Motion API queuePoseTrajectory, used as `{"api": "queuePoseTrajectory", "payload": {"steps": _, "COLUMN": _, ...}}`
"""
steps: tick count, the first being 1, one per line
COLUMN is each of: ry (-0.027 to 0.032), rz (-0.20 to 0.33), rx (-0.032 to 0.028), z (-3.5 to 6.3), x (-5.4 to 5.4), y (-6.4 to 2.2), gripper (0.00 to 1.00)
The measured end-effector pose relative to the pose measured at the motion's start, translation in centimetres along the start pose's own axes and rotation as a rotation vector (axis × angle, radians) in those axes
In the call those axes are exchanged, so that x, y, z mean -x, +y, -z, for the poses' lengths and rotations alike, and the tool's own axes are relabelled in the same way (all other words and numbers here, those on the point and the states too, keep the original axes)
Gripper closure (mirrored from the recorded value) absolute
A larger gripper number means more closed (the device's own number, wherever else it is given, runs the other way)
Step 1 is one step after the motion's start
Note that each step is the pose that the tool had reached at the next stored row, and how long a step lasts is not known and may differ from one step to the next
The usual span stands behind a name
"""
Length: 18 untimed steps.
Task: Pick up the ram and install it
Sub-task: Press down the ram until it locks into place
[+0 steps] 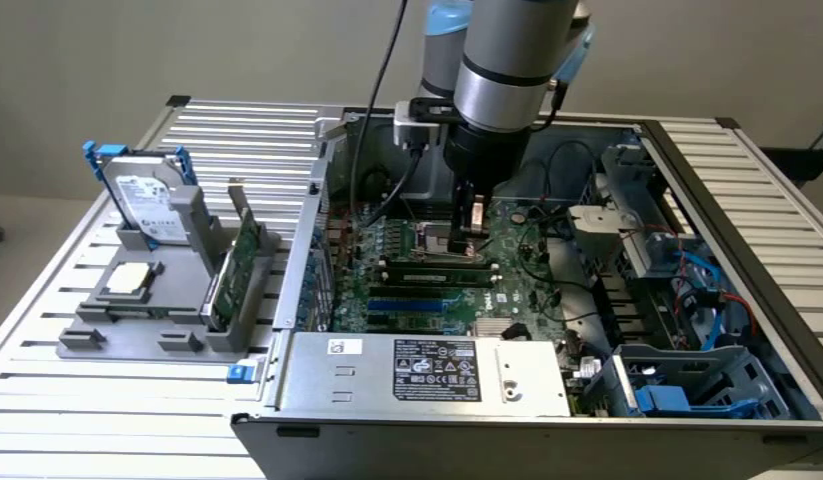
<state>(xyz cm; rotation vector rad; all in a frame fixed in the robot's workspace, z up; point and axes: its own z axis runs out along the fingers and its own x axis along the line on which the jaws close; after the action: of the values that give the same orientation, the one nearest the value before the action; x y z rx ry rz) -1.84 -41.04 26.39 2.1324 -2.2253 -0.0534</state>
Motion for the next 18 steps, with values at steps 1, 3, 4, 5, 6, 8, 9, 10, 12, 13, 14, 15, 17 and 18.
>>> {"api": "queuePoseTrajectory", "payload": {"steps": 1, "ry": 0.0000, "rz": 0.000, "rx": 0.0000, "z": 0.00, "x": 0.00, "y": 0.00, "gripper": 0.89}}
{"api": "queuePoseTrajectory", "payload": {"steps": 3, "ry": 0.0000, "rz": 0.000, "rx": 0.0000, "z": 0.00, "x": 0.00, "y": 0.00, "gripper": 0.89}}
{"api": "queuePoseTrajectory", "payload": {"steps": 4, "ry": 0.0000, "rz": 0.000, "rx": 0.0000, "z": 0.00, "x": 0.00, "y": 0.00, "gripper": 0.89}}
{"api": "queuePoseTrajectory", "payload": {"steps": 5, "ry": 0.0000, "rz": 0.000, "rx": 0.0000, "z": 0.00, "x": 0.00, "y": 0.00, "gripper": 0.89}}
{"api": "queuePoseTrajectory", "payload": {"steps": 6, "ry": 0.0000, "rz": 0.000, "rx": 0.0000, "z": 0.00, "x": 0.00, "y": 0.00, "gripper": 0.89}}
{"api": "queuePoseTrajectory", "payload": {"steps": 8, "ry": 0.0001, "rz": 0.000, "rx": 0.0000, "z": 0.00, "x": 0.00, "y": 0.00, "gripper": 0.89}}
{"api": "queuePoseTrajectory", "payload": {"steps": 9, "ry": 0.0000, "rz": 0.000, "rx": 0.0000, "z": 0.00, "x": 0.00, "y": 0.00, "gripper": 0.89}}
{"api": "queuePoseTrajectory", "payload": {"steps": 10, "ry": 0.0000, "rz": 0.000, "rx": 0.0000, "z": 0.00, "x": 0.00, "y": 0.00, "gripper": 0.89}}
{"api": "queuePoseTrajectory", "payload": {"steps": 12, "ry": 0.0000, "rz": 0.000, "rx": 0.0000, "z": 0.00, "x": 0.00, "y": 0.00, "gripper": 0.89}}
{"api": "queuePoseTrajectory", "payload": {"steps": 13, "ry": 0.0000, "rz": 0.000, "rx": 0.0000, "z": 0.00, "x": 0.00, "y": 0.00, "gripper": 0.89}}
{"api": "queuePoseTrajectory", "payload": {"steps": 14, "ry": 0.0000, "rz": -0.002, "rx": 0.0000, "z": 0.00, "x": 0.00, "y": 0.00, "gripper": 0.89}}
{"api": "queuePoseTrajectory", "payload": {"steps": 15, "ry": -0.0006, "rz": -0.010, "rx": 0.0000, "z": 0.00, "x": 0.00, "y": 0.00, "gripper": 0.89}}
{"api": "queuePoseTrajectory", "payload": {"steps": 17, "ry": -0.0025, "rz": -0.040, "rx": 0.0006, "z": 0.00, "x": 0.00, "y": 0.00, "gripper": 0.89}}
{"api": "queuePoseTrajectory", "payload": {"steps": 18, "ry": -0.0035, "rz": -0.056, "rx": 0.0009, "z": 0.00, "x": 0.00, "y": 0.00, "gripper": 0.89}}
